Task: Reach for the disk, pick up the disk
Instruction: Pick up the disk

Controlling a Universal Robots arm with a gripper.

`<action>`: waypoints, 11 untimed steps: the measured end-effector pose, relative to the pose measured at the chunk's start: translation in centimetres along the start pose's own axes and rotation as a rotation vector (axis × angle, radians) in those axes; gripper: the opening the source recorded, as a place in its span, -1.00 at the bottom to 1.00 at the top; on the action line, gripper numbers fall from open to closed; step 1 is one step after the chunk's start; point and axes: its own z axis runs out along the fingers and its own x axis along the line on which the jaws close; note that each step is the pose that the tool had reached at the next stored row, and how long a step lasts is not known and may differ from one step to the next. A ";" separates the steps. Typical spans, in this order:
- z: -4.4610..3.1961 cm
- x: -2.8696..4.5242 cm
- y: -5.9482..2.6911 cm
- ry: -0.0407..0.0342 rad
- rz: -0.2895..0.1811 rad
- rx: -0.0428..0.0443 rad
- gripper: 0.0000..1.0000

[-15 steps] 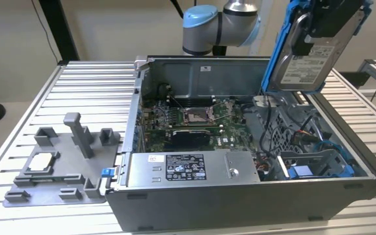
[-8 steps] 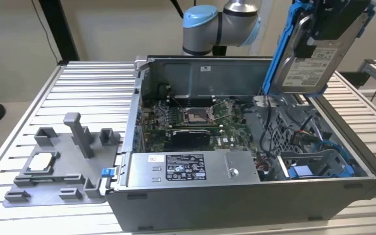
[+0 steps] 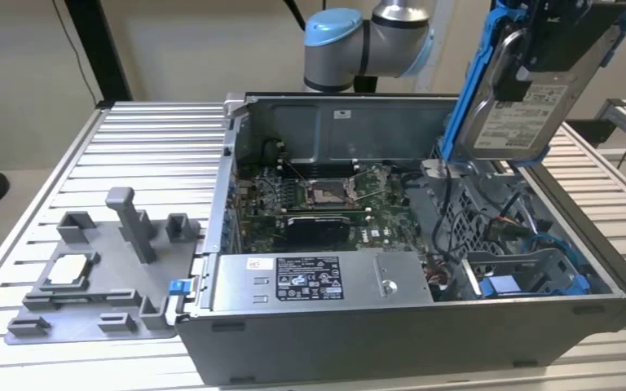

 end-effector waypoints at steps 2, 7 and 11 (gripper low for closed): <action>0.00 0.19 -0.01 0.0000 0.000 0.0000 -1.00; 0.01 0.79 -0.05 0.0001 0.000 0.0000 -1.00; 0.02 1.05 -0.06 0.0000 0.000 0.0000 -1.00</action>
